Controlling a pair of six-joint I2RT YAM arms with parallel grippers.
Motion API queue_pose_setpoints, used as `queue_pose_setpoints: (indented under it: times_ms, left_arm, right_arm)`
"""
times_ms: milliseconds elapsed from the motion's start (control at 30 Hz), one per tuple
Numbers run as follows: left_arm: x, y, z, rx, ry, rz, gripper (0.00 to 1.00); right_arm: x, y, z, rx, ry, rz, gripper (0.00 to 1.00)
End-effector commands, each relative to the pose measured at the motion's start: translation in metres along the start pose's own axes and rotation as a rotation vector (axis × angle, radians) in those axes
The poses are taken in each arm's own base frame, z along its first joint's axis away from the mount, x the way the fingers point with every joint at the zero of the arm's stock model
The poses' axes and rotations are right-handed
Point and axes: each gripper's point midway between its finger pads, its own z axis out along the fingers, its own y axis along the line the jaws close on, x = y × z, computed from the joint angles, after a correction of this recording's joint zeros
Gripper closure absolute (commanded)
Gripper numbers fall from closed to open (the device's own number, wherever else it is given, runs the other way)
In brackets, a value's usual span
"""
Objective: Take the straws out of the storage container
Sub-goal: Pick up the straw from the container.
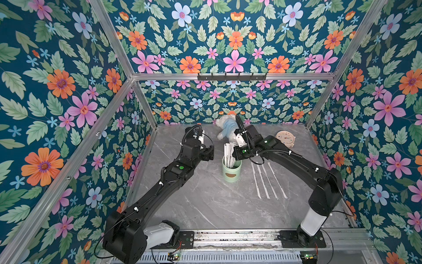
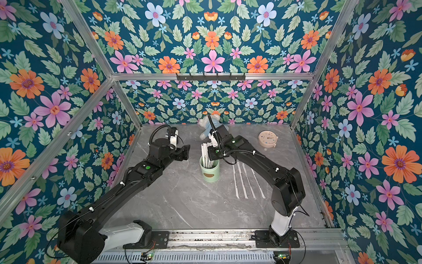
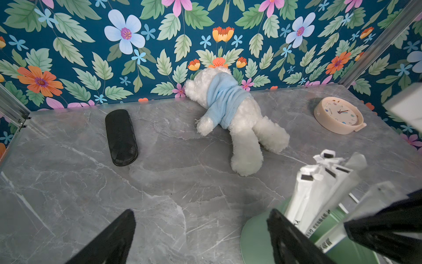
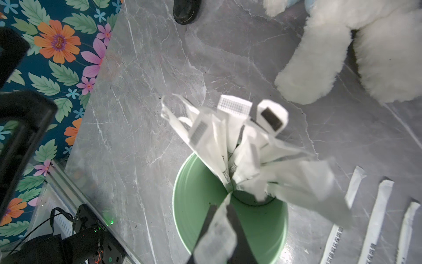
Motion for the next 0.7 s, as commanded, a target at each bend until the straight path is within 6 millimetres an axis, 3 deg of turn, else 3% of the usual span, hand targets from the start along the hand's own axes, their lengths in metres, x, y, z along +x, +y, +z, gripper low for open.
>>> queue_pose_setpoints:
  times_ms: [0, 667]
  left_arm:
    - [-0.002, 0.001, -0.001, -0.004, -0.007, 0.006, 0.08]
    - [-0.002, 0.001, -0.001, -0.006, -0.008, 0.007, 0.08]
  right_arm:
    - [0.001, -0.001, -0.008, 0.016, -0.003, -0.014, 0.89]
    - [-0.019, 0.011, -0.034, 0.008, -0.054, -0.08, 0.9]
